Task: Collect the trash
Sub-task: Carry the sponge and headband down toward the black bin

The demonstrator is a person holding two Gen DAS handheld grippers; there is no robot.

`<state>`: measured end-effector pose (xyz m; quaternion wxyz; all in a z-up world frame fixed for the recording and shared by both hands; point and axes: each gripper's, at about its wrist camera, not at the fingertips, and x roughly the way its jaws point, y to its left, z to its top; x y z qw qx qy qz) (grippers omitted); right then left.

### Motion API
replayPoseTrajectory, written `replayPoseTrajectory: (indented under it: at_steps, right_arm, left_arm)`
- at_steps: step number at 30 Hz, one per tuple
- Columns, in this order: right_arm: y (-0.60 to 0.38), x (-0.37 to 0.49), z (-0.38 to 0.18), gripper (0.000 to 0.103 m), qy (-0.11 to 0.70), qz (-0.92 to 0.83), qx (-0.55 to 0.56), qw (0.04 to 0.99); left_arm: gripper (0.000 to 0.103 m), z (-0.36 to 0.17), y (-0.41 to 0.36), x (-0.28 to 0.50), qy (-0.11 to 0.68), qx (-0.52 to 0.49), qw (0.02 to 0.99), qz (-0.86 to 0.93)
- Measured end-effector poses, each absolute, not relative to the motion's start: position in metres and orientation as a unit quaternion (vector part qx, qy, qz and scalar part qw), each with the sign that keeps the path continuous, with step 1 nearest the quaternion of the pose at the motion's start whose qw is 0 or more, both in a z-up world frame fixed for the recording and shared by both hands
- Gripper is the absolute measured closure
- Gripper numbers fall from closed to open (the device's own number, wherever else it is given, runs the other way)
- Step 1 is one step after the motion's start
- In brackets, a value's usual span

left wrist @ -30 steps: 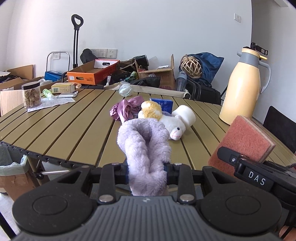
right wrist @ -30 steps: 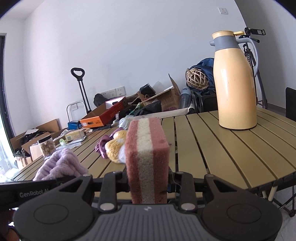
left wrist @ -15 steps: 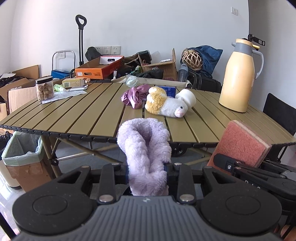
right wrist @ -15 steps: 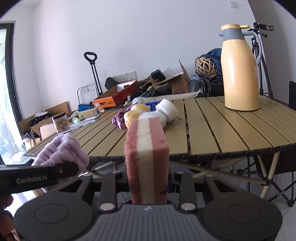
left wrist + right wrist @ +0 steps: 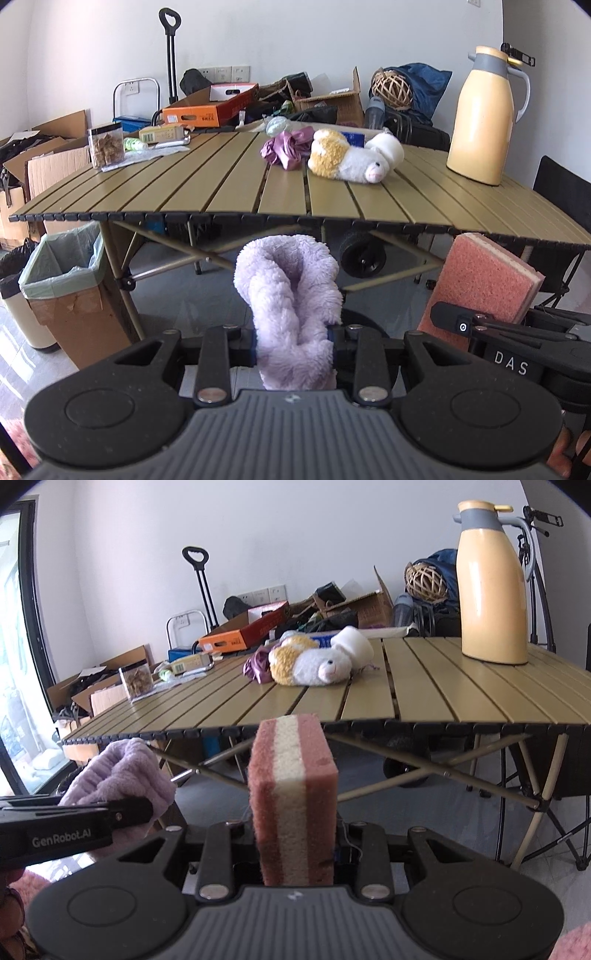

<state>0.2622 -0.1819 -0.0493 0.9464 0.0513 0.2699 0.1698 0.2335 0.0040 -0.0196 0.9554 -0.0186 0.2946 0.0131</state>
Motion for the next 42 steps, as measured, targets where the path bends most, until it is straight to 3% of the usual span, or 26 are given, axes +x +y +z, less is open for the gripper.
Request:
replayPoseTrajectory:
  at_steps: [42]
  right_arm:
    - [-0.19,0.294,-0.176,0.072,0.493,0.127,0.037,0.86]
  left_arm:
    - [0.071,-0.141,0.023,0.278,0.481,-0.028,0.876,0.034]
